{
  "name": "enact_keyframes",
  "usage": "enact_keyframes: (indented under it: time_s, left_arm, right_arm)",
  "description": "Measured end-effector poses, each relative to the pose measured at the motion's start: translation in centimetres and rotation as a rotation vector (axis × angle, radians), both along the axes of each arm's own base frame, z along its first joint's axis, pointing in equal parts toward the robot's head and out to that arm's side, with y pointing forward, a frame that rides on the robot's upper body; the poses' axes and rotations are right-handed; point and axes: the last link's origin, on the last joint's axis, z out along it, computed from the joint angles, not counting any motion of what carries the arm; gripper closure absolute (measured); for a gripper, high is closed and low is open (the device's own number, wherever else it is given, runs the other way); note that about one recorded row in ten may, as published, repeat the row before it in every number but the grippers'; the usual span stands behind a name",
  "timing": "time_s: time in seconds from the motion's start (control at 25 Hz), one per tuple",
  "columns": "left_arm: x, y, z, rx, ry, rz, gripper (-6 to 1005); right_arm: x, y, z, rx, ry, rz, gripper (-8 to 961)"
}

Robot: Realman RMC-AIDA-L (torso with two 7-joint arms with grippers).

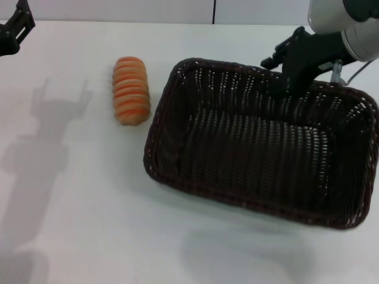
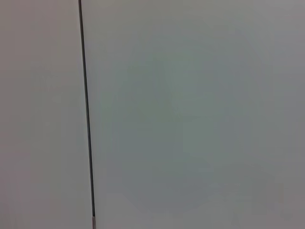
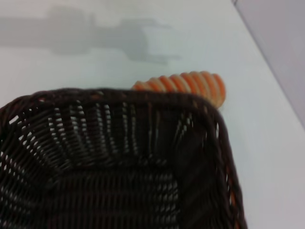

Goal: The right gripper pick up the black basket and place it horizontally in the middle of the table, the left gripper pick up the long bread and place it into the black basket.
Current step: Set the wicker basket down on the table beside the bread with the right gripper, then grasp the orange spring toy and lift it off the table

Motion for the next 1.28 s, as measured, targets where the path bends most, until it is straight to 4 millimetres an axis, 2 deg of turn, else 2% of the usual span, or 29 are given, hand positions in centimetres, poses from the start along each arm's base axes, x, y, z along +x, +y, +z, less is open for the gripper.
enact_keyframes:
  time_s: [0.12,0.24,0.32,0.36,0.48,0.56,0.68,0.72,0.76,0.96,1.12,1.28]
  left_arm:
    - [0.0,0.0,0.0,0.001,0.0,0.0,137]
    - [-0.1,0.1,0.1,0.003,0.0,0.002,137]
    - [0.0,0.1,0.1,0.003,0.0,0.0,136]
    - [0.0,0.1,0.1,0.003,0.0,0.0,136]
    - [0.1,0.2,0.1,-0.011,-0.007,0.003,136]
    - [0.0,0.4,0.2,-0.033,-0.01,0.013,136]
    - [0.3,1.1,0.6,-0.093,-0.014,0.031,136]
    - [0.5,1.3,0.7,-0.117,-0.019,0.036,136]
    - [0.6,1.4,0.8,-0.134,-0.022,0.04,136]
    - [1.9,1.9,1.6,-0.18,-0.029,0.031,136]
    - [3.0,2.1,2.4,-0.191,-0.028,0.014,136]
    - [3.8,2.2,2.9,-0.217,-0.024,0.009,136]
  right_arm:
    - [-1.1,0.3,0.2,0.045,0.007,0.048,567]
    - [-1.8,0.5,0.4,0.076,0.008,0.077,526]
    - [-3.3,0.6,1.5,0.164,0.025,0.116,499]
    - [-3.3,0.6,1.5,0.164,0.025,0.116,499]
    - [-4.1,0.4,3.8,0.313,0.066,0.113,499]
    - [-3.9,0.0,6.0,0.439,0.118,0.096,499]
    - [-2.4,-1.3,9.1,0.597,0.19,0.065,499]
    - [-1.4,-2.5,10.9,0.684,0.248,0.039,499]
    - [-1.4,-2.5,10.9,0.684,0.248,0.039,499]
    - [2.1,-6.2,14.3,0.811,0.498,-0.072,499]
    - [6.3,-9.1,16.2,0.894,0.684,-0.144,499]
    - [10.4,-10.6,16.7,0.938,0.761,-0.179,499]
